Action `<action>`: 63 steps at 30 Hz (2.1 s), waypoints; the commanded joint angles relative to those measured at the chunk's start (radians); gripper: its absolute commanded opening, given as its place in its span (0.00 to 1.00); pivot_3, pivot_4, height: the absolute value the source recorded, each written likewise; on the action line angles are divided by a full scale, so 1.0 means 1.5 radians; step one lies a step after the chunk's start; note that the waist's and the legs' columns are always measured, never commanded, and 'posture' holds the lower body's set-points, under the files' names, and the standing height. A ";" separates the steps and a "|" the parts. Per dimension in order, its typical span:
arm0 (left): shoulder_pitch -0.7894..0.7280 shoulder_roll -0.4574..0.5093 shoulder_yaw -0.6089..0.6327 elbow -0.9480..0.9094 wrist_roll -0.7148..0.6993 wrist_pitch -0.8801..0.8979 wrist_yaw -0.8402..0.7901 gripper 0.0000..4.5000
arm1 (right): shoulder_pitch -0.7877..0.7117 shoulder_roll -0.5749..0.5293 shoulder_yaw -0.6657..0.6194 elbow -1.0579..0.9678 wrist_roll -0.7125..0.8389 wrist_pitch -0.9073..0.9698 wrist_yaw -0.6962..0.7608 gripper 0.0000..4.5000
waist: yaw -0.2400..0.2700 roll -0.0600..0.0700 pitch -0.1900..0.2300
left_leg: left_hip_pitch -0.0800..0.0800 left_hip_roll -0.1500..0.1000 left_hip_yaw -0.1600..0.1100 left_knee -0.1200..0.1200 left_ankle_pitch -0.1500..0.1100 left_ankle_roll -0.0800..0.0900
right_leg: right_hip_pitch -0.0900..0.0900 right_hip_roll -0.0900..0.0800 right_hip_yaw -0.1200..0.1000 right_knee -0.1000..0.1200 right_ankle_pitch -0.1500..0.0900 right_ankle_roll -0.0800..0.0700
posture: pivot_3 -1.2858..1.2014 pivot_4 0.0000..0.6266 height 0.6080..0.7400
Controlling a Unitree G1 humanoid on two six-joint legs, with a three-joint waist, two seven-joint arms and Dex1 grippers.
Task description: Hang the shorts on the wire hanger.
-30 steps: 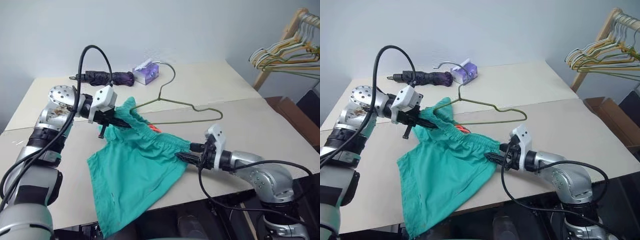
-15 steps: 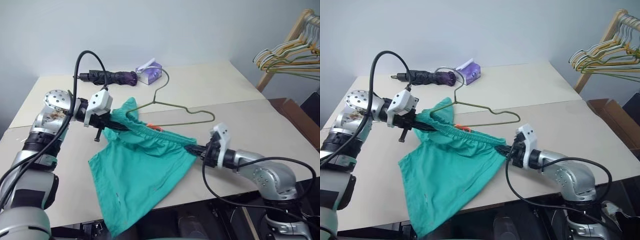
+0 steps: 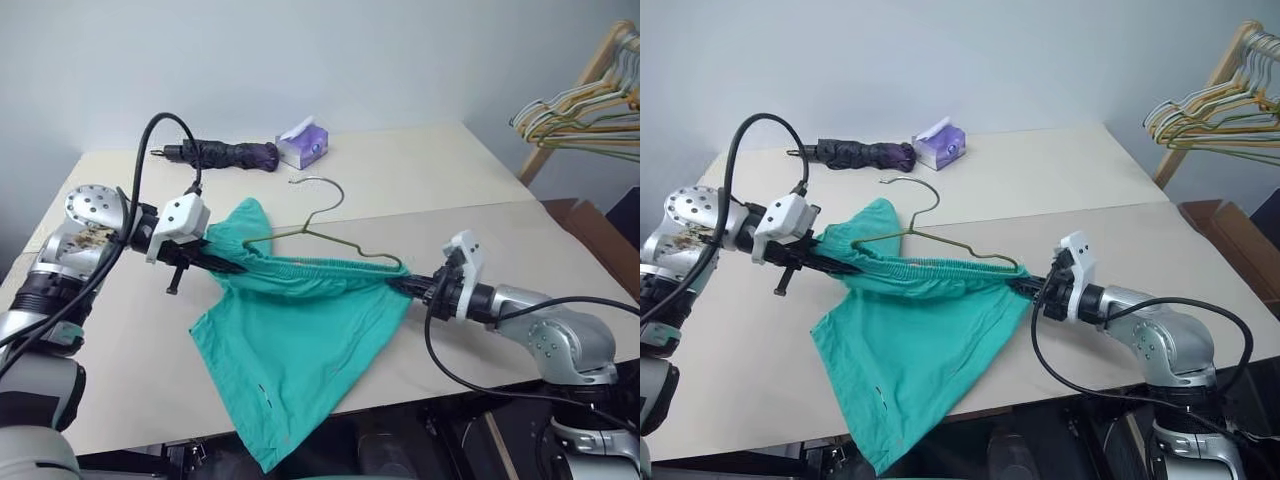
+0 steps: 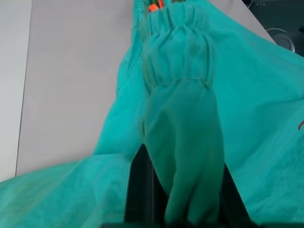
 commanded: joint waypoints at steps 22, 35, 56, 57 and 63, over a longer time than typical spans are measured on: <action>-0.060 0.026 -0.054 0.153 0.084 -0.045 -0.008 0.02 | 0.030 -0.145 -0.051 -0.033 0.022 -0.090 0.115 0.01 | 0.012 0.000 0.000 | -0.001 0.000 0.000 0.000 0.000 0.000 | -0.001 0.000 0.000 -0.001 0.000 0.000 | 0.45 0.09 1.00; -0.087 -0.107 0.037 0.167 0.106 -0.024 -0.008 0.02 | -0.011 -0.134 -0.026 -0.119 0.045 -0.077 0.100 0.64 | 0.013 0.000 0.000 | -0.003 0.000 0.000 0.000 0.000 0.000 | -0.002 0.000 -0.001 -0.001 0.000 0.000 | 0.45 0.09 1.00; -0.116 -0.187 0.097 0.178 0.150 -0.067 -0.008 0.02 | -0.522 -0.303 0.373 0.044 -0.176 0.077 0.315 0.99 | -0.025 0.001 0.000 | -0.008 0.000 0.000 0.001 0.000 0.000 | -0.010 0.000 0.000 0.002 0.000 -0.001 | 0.46 0.05 1.00; -0.112 -0.187 0.095 0.169 0.145 -0.065 -0.008 0.02 | -0.531 -0.293 0.392 0.062 -0.193 0.073 0.322 0.99 | -0.026 0.001 0.000 | -0.008 0.000 0.000 0.001 0.000 0.000 | -0.010 0.000 0.000 0.002 0.000 -0.001 | 0.46 0.04 1.00; -0.097 -0.182 0.092 0.131 0.127 -0.053 -0.008 0.02 | -0.560 -0.233 0.425 0.116 -0.246 0.070 0.347 0.80 | -0.031 0.001 0.000 | -0.008 0.000 0.000 0.001 0.000 0.000 | -0.010 0.000 0.000 0.003 0.000 -0.001 | 0.46 0.04 1.00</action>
